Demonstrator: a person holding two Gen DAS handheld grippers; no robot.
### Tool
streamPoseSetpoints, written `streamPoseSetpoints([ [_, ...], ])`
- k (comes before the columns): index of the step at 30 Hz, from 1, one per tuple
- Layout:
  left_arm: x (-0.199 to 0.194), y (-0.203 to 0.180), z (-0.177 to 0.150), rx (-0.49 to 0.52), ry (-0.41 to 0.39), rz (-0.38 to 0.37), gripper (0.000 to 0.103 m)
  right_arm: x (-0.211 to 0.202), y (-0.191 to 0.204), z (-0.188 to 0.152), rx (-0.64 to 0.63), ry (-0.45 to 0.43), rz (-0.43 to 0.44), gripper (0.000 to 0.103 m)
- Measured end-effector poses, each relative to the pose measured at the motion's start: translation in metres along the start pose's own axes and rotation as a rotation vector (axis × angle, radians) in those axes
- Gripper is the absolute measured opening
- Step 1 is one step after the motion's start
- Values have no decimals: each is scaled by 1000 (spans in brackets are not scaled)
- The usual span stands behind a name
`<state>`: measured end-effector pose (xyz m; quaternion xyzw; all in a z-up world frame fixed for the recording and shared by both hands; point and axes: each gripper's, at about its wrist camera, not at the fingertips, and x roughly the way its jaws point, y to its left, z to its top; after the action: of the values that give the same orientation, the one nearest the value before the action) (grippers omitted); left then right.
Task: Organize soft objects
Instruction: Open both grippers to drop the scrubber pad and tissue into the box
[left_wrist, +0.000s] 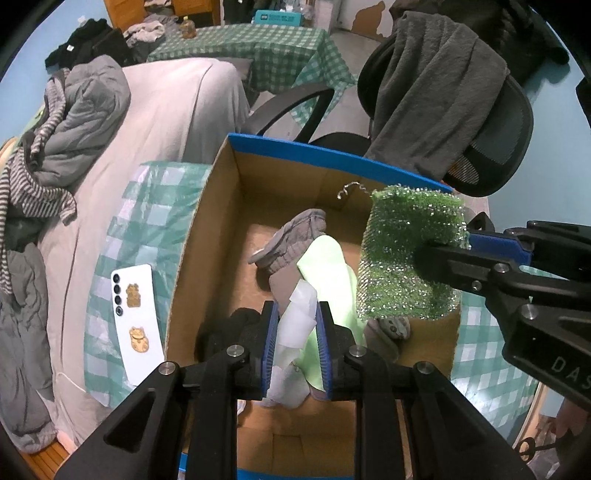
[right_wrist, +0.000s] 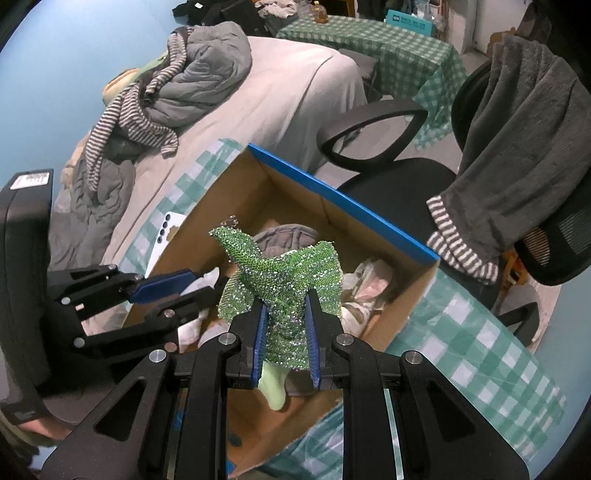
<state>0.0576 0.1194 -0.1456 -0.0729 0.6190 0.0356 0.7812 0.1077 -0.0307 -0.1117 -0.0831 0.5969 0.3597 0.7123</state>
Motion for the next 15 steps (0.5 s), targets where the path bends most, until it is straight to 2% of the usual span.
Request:
streamPoseSetpoints([
  [2,2,1,0,-5,6,8,22,4,-1,1,5,6,-5,24],
  [6,-1,2,-1,-13,0,25,26,4,-3,4,23,3,-32,39],
  [8,-3,4,-2,-15,-4,34,29,2,-4,4,25,1,-35,41],
  [10,-7,6,-3,-22,-12,40,42,-2,-4,4,22,-5,-41,45],
  [15,-20,7,-7,-48,-21,38,44,-15,-6,1,34,-23,-48,50],
])
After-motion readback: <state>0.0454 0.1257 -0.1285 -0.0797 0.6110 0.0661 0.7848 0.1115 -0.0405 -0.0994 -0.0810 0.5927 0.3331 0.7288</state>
